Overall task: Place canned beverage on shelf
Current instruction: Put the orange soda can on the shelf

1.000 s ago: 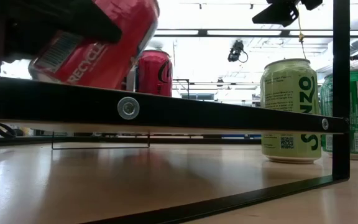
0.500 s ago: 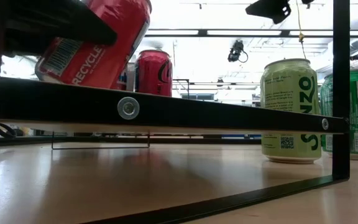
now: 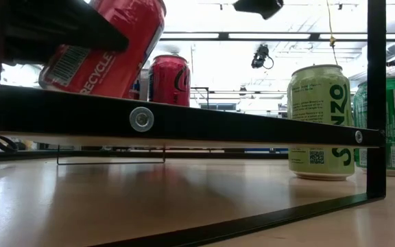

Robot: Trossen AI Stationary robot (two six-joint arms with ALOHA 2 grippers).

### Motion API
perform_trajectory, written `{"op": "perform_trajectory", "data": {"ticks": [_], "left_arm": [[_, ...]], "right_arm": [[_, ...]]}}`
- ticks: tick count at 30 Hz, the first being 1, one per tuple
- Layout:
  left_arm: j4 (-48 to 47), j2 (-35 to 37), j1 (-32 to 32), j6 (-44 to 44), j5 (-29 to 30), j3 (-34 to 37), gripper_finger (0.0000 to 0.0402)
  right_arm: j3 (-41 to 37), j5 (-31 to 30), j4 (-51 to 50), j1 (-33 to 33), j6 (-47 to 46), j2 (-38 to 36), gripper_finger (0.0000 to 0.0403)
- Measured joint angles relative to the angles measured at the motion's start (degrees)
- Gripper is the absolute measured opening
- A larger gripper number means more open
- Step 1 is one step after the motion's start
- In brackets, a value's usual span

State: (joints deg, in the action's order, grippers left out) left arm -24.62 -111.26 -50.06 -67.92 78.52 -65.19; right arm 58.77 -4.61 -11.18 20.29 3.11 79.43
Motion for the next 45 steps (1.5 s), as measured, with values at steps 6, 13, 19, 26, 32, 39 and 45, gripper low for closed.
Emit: {"op": "perform_trajectory", "data": {"ticks": [6, 13, 19, 26, 32, 39, 45], "left_arm": [[0.46, 0.00, 0.04, 0.88, 1.08, 0.00, 0.0305], [4.05, 0.00, 0.41, 7.24, 2.60, 0.00, 0.0305], [10.47, 0.00, 0.76, 16.68, 3.81, 0.00, 0.0305], [17.30, 0.00, 1.54, 23.71, 4.65, 0.00, 0.0305], [17.64, 0.00, 2.55, 23.63, 4.80, 0.00, 0.0305], [18.01, 0.00, 2.97, 23.78, 5.03, 0.00, 0.0305], [18.33, 0.00, 3.04, 23.78, 5.82, 0.00, 0.0305]], "right_arm": [[7.21, 0.16, -2.64, 0.34, 3.52, 6.21, 0.0350], [13.07, -0.10, -1.69, 0.33, 8.14, 13.19, 0.0350], [16.24, -0.22, -0.66, 0.33, 13.26, 17.46, 0.0370], [20.34, -0.96, -1.58, 0.33, 14.78, 20.88, 0.0393], [22.74, -1.67, -5.77, 0.55, 14.98, 22.29, 0.0393], [22.81, -2.16, -5.83, 0.55, 14.87, 22.69, 0.0398], [22.81, -0.45, -2.63, 0.10, 16.46, 23.34, 0.0391]]}}
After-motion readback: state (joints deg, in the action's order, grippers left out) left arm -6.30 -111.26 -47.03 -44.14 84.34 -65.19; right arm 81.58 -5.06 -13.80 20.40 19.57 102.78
